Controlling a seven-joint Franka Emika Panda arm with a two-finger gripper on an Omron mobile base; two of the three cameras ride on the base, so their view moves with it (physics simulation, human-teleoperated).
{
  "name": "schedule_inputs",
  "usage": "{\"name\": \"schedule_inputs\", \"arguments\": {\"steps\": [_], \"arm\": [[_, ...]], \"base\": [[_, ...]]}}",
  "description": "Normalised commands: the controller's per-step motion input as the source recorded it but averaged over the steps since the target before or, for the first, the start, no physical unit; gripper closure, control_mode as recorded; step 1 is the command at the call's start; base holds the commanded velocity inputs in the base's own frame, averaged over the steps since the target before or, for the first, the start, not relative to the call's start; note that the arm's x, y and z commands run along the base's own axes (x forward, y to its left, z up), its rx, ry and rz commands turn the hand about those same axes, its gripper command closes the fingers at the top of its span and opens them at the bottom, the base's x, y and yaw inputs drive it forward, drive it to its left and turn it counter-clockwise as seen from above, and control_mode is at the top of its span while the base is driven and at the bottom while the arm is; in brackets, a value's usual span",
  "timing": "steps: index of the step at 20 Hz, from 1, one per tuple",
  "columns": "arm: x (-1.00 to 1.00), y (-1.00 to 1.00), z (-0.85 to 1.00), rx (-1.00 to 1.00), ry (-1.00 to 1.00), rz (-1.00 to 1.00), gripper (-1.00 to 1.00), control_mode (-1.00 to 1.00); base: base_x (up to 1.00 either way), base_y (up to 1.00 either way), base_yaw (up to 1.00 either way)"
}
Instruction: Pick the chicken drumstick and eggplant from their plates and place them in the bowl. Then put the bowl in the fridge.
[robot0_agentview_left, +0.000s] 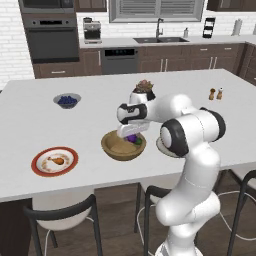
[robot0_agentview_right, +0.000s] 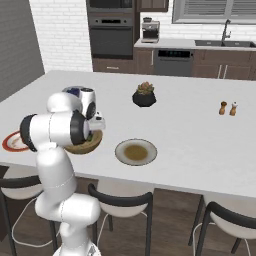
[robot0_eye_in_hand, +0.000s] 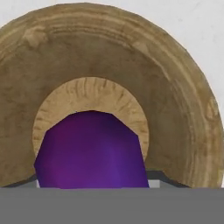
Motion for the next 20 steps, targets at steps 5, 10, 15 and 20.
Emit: {"name": "schedule_inputs", "arguments": {"steps": [5, 10, 15, 20], "arm": [[0.34, 0.21, -0.43, 0.0, 0.02, 0.0, -1.0, -1.0], [0.04, 0.04, -0.12, 0.0, 0.0, 0.0, -1.0, -1.0], [0.0, 0.0, -0.03, 0.0, 0.0, 0.0, -1.0, -1.0], [-0.07, 0.0, 0.07, 0.0, -0.04, 0.0, -1.0, -1.0]], "base": [[0.0, 0.0, 0.0], [0.0, 0.0, 0.0], [0.0, 0.0, 0.0], [0.0, 0.0, 0.0]]}}
